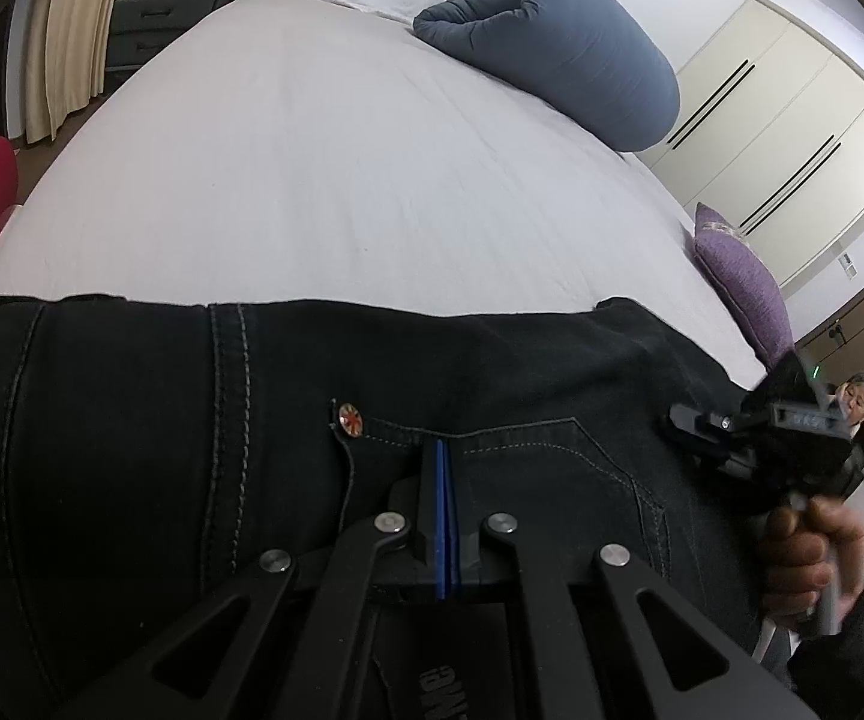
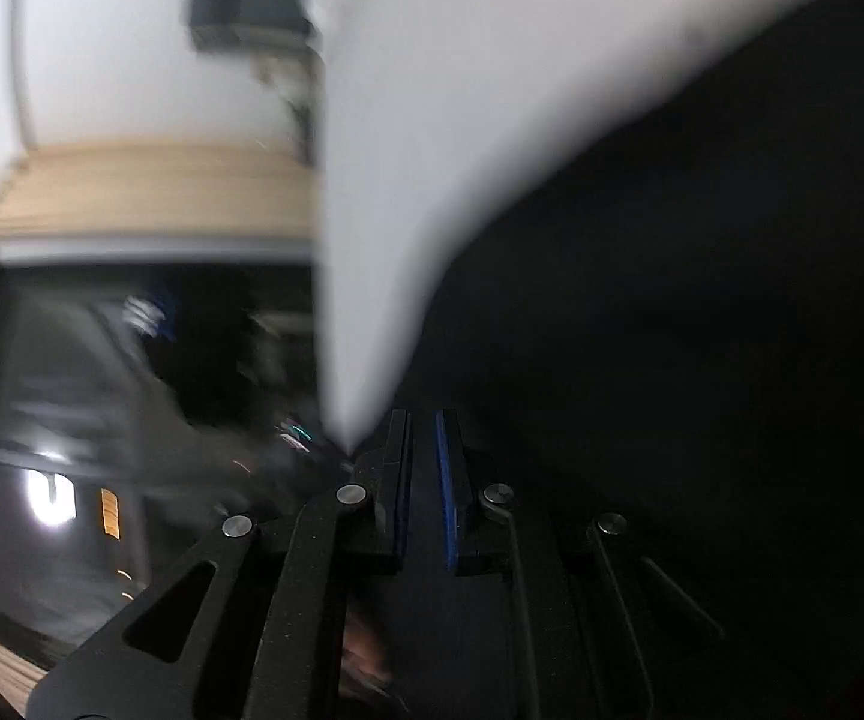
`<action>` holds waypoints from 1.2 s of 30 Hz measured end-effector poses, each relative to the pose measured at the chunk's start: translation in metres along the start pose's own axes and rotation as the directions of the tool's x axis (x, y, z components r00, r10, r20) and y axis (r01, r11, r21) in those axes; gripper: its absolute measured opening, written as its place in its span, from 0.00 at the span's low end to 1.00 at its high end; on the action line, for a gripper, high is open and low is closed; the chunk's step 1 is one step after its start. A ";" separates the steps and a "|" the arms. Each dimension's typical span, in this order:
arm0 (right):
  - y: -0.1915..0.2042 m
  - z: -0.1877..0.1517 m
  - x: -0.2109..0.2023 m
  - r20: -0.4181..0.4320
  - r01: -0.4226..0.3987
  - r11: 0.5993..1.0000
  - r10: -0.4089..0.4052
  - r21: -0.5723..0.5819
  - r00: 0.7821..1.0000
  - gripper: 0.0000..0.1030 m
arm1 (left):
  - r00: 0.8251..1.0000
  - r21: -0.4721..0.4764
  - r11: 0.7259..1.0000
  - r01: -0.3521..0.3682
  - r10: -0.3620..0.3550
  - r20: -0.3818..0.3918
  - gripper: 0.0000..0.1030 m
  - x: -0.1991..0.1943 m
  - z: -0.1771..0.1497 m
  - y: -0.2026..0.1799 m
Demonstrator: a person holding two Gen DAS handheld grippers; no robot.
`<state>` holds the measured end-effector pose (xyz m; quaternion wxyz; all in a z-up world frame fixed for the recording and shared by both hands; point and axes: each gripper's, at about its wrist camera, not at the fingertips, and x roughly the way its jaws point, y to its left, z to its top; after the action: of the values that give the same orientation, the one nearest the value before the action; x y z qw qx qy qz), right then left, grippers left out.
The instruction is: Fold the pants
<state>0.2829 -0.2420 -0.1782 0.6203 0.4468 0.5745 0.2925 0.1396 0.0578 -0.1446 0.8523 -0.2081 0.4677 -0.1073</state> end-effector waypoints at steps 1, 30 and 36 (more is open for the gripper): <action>-0.013 0.003 -0.018 0.064 -0.067 0.996 0.063 0.056 0.996 0.00 | 1.000 0.003 1.000 -0.004 0.004 -0.001 0.05 0.000 0.000 -0.001; -0.018 -0.089 -0.132 0.401 0.058 0.998 -0.054 0.002 0.914 0.19 | 0.991 0.138 0.982 0.127 -0.131 0.019 0.31 -0.029 0.018 -0.135; -0.039 -0.103 -0.149 0.428 0.037 0.993 -0.081 0.110 0.900 0.00 | 0.932 0.039 0.963 0.266 -0.246 -0.266 0.14 0.087 -0.016 -0.179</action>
<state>0.1513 -0.3674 -0.1397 0.7179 0.5129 0.4498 0.1385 0.1753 -0.1387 -0.1367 0.7698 -0.2197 0.5395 -0.2609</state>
